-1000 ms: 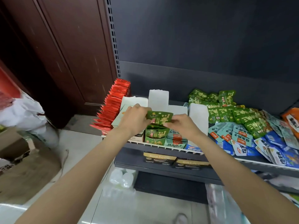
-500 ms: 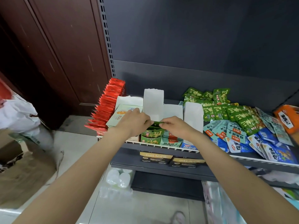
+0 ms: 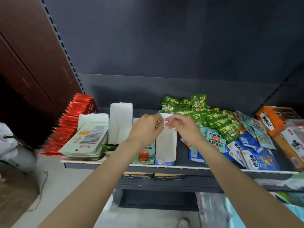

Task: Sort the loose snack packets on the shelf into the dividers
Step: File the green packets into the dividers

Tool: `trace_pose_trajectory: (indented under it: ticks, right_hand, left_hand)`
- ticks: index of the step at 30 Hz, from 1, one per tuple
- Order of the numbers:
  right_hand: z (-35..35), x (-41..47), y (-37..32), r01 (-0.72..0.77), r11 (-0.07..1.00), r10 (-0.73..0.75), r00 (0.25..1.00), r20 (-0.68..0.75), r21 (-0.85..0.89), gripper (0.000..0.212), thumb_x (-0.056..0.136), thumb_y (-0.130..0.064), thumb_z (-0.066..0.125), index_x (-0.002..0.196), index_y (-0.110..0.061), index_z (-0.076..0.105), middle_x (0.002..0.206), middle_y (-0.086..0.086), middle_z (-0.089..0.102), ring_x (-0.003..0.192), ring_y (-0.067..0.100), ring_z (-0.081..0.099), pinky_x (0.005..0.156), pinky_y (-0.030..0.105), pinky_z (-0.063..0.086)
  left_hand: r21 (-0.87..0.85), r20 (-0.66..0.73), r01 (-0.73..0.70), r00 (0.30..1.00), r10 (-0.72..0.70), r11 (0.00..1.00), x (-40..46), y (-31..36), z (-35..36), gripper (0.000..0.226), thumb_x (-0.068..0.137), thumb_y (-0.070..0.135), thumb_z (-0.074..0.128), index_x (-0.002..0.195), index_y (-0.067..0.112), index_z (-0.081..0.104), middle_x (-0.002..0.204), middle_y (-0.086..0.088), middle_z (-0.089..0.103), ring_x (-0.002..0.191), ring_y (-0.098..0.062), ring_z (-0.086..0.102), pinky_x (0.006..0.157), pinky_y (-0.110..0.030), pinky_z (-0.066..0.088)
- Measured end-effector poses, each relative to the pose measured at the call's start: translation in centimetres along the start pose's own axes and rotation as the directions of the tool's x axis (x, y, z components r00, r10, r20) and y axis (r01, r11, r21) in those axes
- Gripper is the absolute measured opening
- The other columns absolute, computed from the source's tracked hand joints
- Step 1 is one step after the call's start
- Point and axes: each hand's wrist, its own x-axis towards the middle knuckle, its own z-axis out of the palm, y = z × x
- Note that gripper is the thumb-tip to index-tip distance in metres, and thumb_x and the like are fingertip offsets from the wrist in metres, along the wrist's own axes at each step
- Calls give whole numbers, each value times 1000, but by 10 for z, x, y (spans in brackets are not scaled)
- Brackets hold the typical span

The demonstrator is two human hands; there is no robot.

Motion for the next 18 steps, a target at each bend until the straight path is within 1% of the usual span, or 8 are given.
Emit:
trace_pose_trajectory:
  ticks: [2, 3, 6, 8, 11, 13, 16, 18]
  right_hand:
    - [-35, 9, 26, -2, 998, -5, 995, -98, -68, 20, 90, 2, 50, 96, -6, 68, 93, 7, 70, 86, 16, 66, 88, 32, 52]
    - [-54, 14, 40, -29, 993, 13, 991, -131, -116, 20, 91, -1, 52, 98, -8, 68, 97, 6, 70, 94, 18, 65, 92, 35, 50]
    - [-108, 30, 85, -148, 948, 98, 978, -184, -281, 26, 92, -8, 53, 118, -8, 60, 118, 9, 64, 112, 21, 58, 95, 25, 42]
    - [-137, 42, 114, -200, 881, 125, 973, -196, -428, 45, 90, -16, 58, 133, -9, 46, 132, 13, 53, 124, 27, 48, 101, 30, 38]
    - [-170, 53, 148, -302, 727, 294, 948, -118, -617, 88, 83, -35, 67, 150, -22, 11, 157, 11, 8, 144, 35, 5, 116, 43, 13]
    - [-183, 54, 164, -345, 682, 404, 913, -62, -645, 106, 78, -42, 71, 149, -31, -7, 155, 9, -19, 141, 36, -19, 116, 46, 2]
    - [-184, 52, 178, -363, 707, 435, 900, -32, -607, 114, 76, -33, 75, 146, -34, -15, 149, 20, -31, 139, 38, -24, 117, 51, 9]
    - [-176, 53, 180, -384, 727, 428, 902, -61, -569, 109, 80, -28, 72, 147, -33, -13, 148, 26, -27, 140, 42, -16, 115, 54, 17]
  left_hand:
    - [-102, 23, -16, 1000, 19, 995, 26, 26, 29, 24, 93, 20, 48, 111, 18, 63, 100, -1, 69, 92, -19, 60, 81, -33, 50]
    - [-143, 45, -17, 999, 24, 990, 39, 38, 45, 23, 92, 18, 49, 111, 16, 63, 102, -2, 68, 92, -21, 61, 82, -33, 49]
    - [-196, 134, 24, 991, 3, 980, 78, 67, 96, 27, 91, 13, 51, 117, 10, 58, 110, -11, 64, 100, -26, 60, 86, -36, 48]
    - [-167, 204, 90, 977, -56, 982, 101, 79, 129, 38, 91, 14, 53, 128, 8, 49, 124, -16, 55, 113, -31, 53, 93, -38, 45]
    - [-52, 347, 172, 927, -144, 984, 126, 88, 169, 66, 91, 27, 56, 146, 11, 23, 152, -13, 22, 139, -31, 24, 113, -37, 26]
    - [64, 419, 182, 888, -192, 981, 135, 88, 190, 79, 91, 36, 56, 150, 15, 7, 159, -7, -3, 146, -26, 1, 118, -37, 11]
    - [175, 504, 204, 822, -266, 963, 139, 86, 209, 85, 91, 43, 53, 151, 20, -4, 156, -2, -20, 146, -23, -8, 119, -39, 8]
    - [205, 512, 215, 808, -292, 955, 138, 87, 216, 85, 91, 43, 53, 151, 20, -4, 156, -1, -22, 146, -24, -6, 119, -40, 10]
